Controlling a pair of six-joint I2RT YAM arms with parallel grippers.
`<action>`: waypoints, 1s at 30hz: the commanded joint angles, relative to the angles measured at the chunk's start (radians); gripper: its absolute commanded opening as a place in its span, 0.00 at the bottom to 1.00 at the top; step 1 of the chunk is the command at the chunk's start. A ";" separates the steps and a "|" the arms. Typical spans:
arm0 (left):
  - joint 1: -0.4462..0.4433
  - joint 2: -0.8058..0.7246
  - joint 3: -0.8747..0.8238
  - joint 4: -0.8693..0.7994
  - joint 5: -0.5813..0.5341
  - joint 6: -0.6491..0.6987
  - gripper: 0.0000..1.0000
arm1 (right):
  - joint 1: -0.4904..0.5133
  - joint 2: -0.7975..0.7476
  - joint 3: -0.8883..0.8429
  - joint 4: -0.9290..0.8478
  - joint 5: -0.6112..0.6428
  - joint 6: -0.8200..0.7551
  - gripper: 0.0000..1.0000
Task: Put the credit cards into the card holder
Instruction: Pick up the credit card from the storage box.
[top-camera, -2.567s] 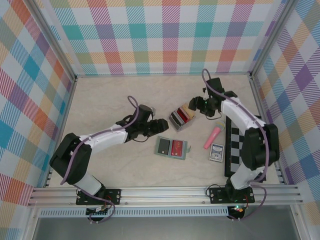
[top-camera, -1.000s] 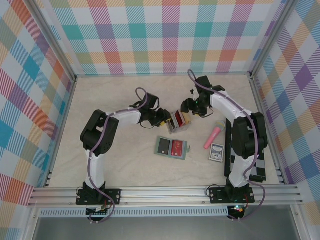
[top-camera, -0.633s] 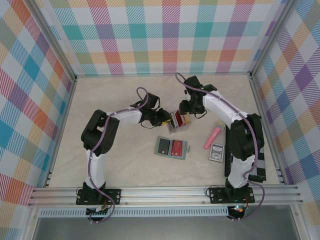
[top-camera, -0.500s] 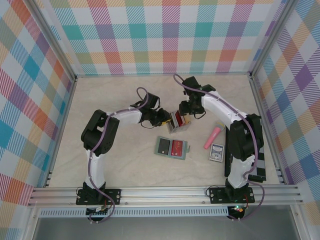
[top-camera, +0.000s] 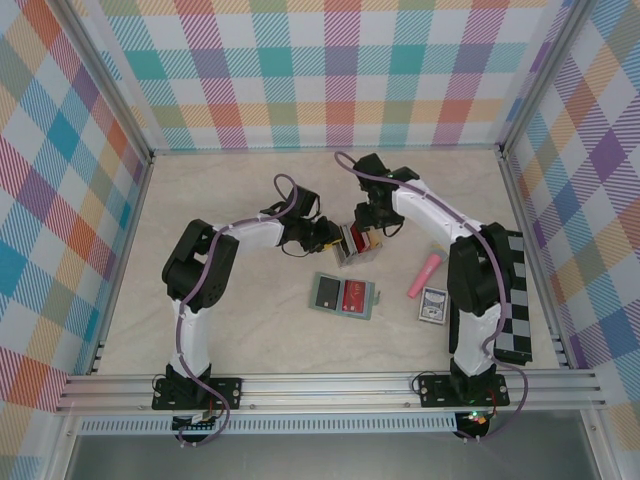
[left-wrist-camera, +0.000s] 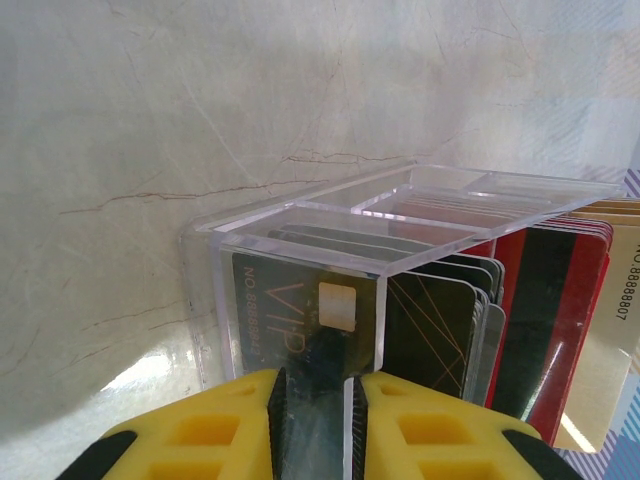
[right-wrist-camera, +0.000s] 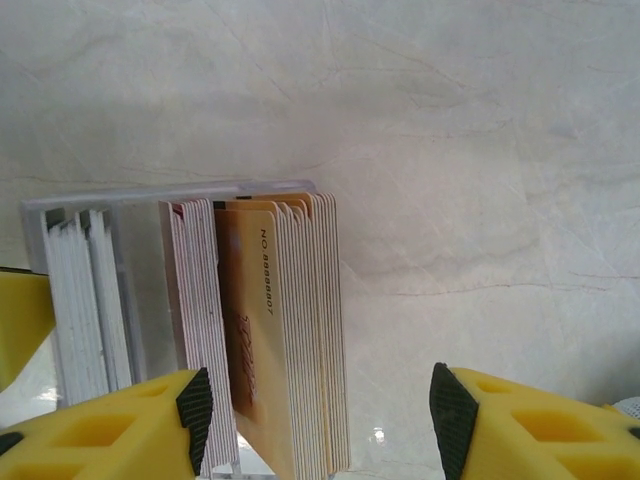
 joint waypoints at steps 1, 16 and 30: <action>-0.005 0.021 -0.026 -0.112 -0.062 0.024 0.24 | 0.005 0.037 0.033 -0.036 0.029 -0.018 0.61; -0.005 0.011 -0.023 -0.130 -0.075 0.032 0.24 | 0.008 0.049 0.050 -0.058 0.122 -0.011 0.51; -0.005 0.015 -0.022 -0.126 -0.070 0.029 0.24 | 0.022 0.043 0.059 -0.059 0.112 -0.032 0.33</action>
